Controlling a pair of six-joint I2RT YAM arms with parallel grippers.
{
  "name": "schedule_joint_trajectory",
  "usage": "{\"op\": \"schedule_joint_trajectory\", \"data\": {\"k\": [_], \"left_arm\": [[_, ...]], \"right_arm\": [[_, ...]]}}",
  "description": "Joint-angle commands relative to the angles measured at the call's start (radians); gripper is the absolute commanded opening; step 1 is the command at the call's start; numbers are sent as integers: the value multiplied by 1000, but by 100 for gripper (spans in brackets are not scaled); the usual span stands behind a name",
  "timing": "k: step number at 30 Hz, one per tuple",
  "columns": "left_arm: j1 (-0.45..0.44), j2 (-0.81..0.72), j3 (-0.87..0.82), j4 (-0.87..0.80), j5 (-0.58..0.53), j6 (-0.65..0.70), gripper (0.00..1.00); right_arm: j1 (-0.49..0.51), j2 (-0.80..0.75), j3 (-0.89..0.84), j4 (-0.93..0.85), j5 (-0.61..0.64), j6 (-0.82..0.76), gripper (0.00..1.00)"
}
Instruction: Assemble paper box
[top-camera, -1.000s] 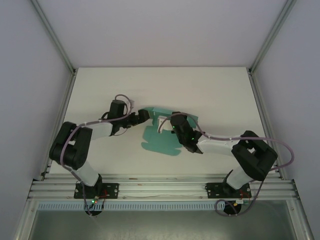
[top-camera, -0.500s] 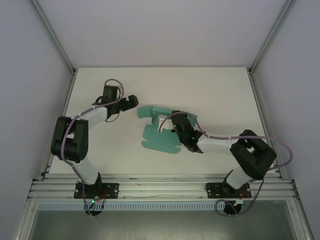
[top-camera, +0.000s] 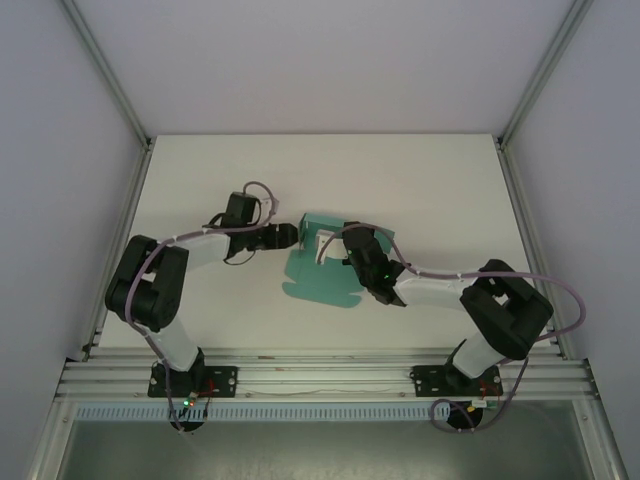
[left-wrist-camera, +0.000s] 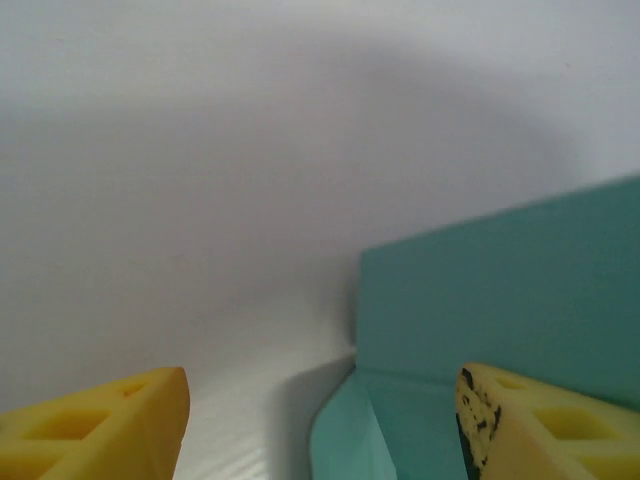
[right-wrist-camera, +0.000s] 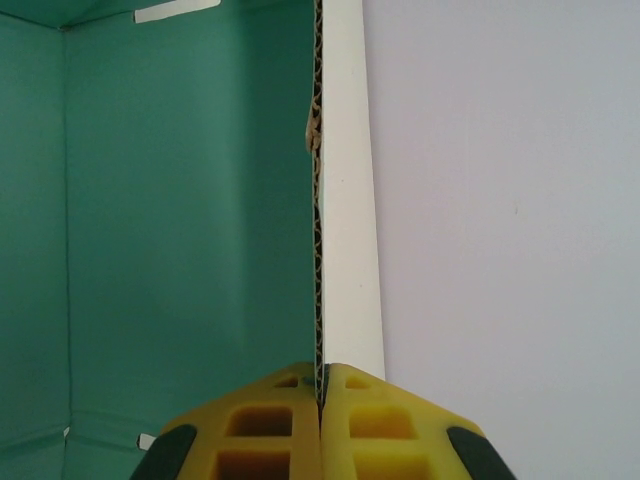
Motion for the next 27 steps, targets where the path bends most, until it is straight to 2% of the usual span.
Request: {"op": "schedule_joint_trajectory", "data": {"k": [1, 13, 22, 27], "left_arm": [[-32, -54, -29, 77, -37, 69, 70], [-119, -91, -155, 265, -136, 177, 70], [-126, -81, -191, 439, -172, 192, 69], [-130, -60, -179, 479, -204, 225, 66]], "right_arm": [[-4, 16, 24, -20, 27, 24, 0], [3, 34, 24, -4, 40, -32, 0], [42, 32, -62, 82, 15, -87, 0], [55, 55, -68, 70, 55, -62, 0]]}}
